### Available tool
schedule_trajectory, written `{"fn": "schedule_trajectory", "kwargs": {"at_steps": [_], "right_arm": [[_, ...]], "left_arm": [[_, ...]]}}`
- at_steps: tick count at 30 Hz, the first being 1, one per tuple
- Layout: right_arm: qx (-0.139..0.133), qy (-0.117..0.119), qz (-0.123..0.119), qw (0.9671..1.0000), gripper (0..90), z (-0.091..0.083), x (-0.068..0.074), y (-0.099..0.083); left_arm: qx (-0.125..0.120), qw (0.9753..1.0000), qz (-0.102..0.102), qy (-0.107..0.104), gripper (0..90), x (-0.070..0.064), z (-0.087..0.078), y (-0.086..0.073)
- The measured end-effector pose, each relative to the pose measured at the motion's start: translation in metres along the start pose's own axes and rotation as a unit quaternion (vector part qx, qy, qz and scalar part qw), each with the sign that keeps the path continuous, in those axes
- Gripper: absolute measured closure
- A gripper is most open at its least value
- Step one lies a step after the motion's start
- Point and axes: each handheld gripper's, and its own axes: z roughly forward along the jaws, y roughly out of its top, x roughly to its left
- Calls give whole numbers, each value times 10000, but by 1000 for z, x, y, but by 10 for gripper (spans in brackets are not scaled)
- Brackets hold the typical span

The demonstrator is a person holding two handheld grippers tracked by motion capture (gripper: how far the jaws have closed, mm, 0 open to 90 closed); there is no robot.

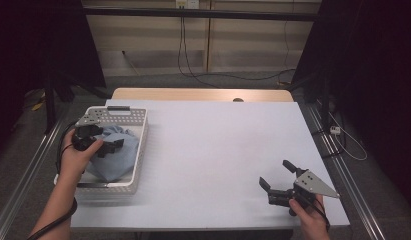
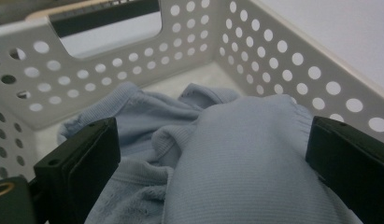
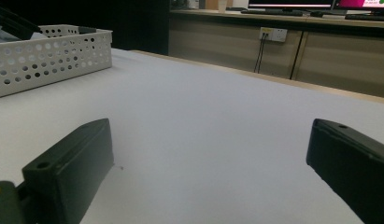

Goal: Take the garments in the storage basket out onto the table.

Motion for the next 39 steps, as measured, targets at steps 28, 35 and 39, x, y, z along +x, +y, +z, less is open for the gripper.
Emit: {"fn": "schedule_trajectory", "kwargs": {"at_steps": [28,35,39], "right_arm": [[15,38,-87,10000,1,1,1,0],[12,38,-76,10000,1,0,0,0],[21,24,-81,10000,1,0,0,0]], "left_arm": [[485,9979,-188,-381,10,-3,25,-15],[611,9969,19,-486,21,-2,18,-8],[687,9960,254,-521,32,-4,13,-3]]}}
